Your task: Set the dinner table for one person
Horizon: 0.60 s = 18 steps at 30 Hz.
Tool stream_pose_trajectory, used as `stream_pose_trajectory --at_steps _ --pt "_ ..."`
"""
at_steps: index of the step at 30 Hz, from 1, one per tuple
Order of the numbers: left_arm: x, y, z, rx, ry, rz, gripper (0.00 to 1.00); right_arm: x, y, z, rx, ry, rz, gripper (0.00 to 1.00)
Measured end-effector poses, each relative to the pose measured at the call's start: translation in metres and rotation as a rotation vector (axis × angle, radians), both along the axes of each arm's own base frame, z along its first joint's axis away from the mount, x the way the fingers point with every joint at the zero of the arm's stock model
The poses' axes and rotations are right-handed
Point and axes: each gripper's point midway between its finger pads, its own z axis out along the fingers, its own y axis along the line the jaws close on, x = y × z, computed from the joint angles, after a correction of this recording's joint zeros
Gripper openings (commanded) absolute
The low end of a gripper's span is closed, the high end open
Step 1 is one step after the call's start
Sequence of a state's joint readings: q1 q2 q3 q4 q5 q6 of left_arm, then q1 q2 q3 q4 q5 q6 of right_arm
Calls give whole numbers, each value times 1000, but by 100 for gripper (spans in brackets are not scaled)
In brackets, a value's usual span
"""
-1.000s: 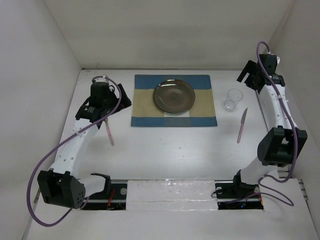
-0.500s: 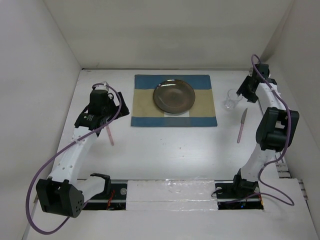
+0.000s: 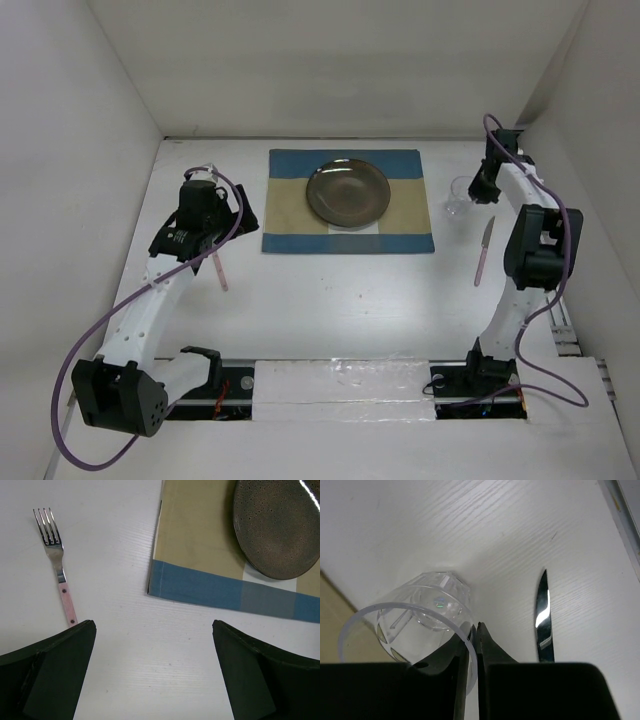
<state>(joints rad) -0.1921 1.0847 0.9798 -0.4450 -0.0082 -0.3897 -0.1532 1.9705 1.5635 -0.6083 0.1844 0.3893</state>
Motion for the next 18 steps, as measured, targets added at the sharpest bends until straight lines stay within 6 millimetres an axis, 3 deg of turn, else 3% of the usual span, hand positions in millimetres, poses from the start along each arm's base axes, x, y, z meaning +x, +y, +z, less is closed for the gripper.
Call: stream_pose_trajectory --at_steps 3,7,10,14,18 --pt "0 0 0 0 -2 -1 100 14 16 18 -19 -10 34 0" --pt "1 0 1 -2 -8 -1 100 61 43 53 -43 -102 97 0" --pt "0 0 0 -2 -6 -1 100 94 63 66 -53 -155 135 0" --pt "0 -1 1 -5 -7 -5 100 124 86 53 -29 -164 187 0" --pt "0 -1 1 -6 -9 -6 100 135 107 17 35 -130 244 0"
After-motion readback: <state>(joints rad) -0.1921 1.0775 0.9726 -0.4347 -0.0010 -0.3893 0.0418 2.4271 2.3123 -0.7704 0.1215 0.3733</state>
